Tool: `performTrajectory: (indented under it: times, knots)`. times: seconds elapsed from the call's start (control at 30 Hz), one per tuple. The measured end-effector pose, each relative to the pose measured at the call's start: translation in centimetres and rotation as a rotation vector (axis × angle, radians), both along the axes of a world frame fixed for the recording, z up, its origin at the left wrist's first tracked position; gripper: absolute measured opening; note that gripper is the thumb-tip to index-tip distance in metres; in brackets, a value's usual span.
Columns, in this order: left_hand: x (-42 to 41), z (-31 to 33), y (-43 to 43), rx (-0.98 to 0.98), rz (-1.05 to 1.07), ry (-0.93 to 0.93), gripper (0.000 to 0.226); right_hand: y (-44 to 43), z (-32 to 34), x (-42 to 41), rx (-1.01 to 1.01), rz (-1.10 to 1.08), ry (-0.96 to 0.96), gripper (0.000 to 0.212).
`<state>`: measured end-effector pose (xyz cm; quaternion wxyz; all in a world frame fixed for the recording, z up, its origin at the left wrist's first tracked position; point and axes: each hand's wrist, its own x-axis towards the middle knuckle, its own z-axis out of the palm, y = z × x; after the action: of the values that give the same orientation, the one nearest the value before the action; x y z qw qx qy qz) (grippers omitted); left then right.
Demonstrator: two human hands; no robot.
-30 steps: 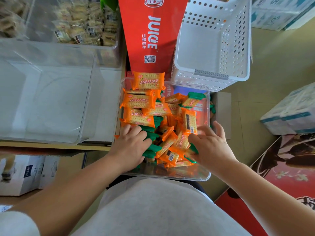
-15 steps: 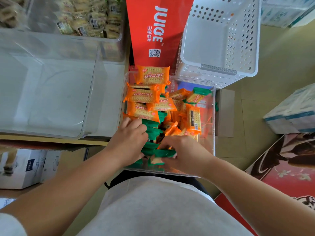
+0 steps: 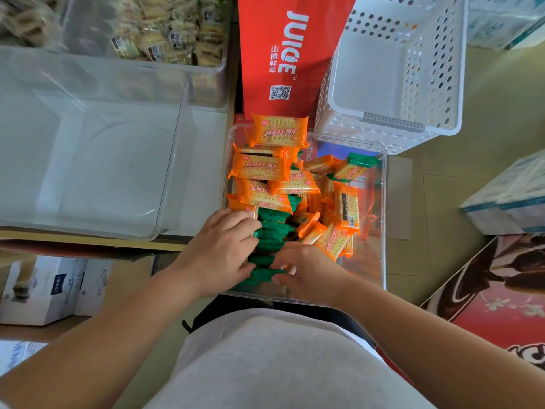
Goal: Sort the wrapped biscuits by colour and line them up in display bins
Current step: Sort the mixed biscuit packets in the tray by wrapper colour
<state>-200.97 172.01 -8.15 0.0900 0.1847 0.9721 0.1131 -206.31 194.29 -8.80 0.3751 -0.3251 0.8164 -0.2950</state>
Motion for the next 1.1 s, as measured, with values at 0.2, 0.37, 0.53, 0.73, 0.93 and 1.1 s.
performTrajectory:
  times: [0.2, 0.37, 0.53, 0.73, 0.93, 1.1]
  knots:
    - [0.0, -0.2, -0.2, 0.044, 0.037, 0.024, 0.039, 0.1, 0.1, 0.8, -0.052, -0.01, 0.051, 0.018]
    - [-0.3, -0.7, 0.2, 0.054, 0.003, 0.026, 0.048, 0.1, -0.8, 0.3, 0.131, 0.04, 0.275, 0.023]
    - [-1.2, 0.3, 1.6, 0.073, -0.045, 0.067, 0.053, 1.9, 0.5, -0.4, 0.026, -0.243, 0.243, 0.032]
    - [-2.4, 0.2, 4.9, -0.101, -0.375, -0.1, 0.04, 4.6, 2.3, -2.1, 0.45, 0.129, 0.067, 0.032]
    - [-3.4, -0.3, 3.8, -0.127, -0.393, -0.185, 0.033, 4.8, 1.4, -2.4, 0.153, -0.119, 0.405, 0.025]
    - [-2.9, -0.8, 2.9, -0.104, -0.398, -0.157, 0.041, 4.0, -0.2, -5.5, 0.362, -0.273, 0.381, 0.075]
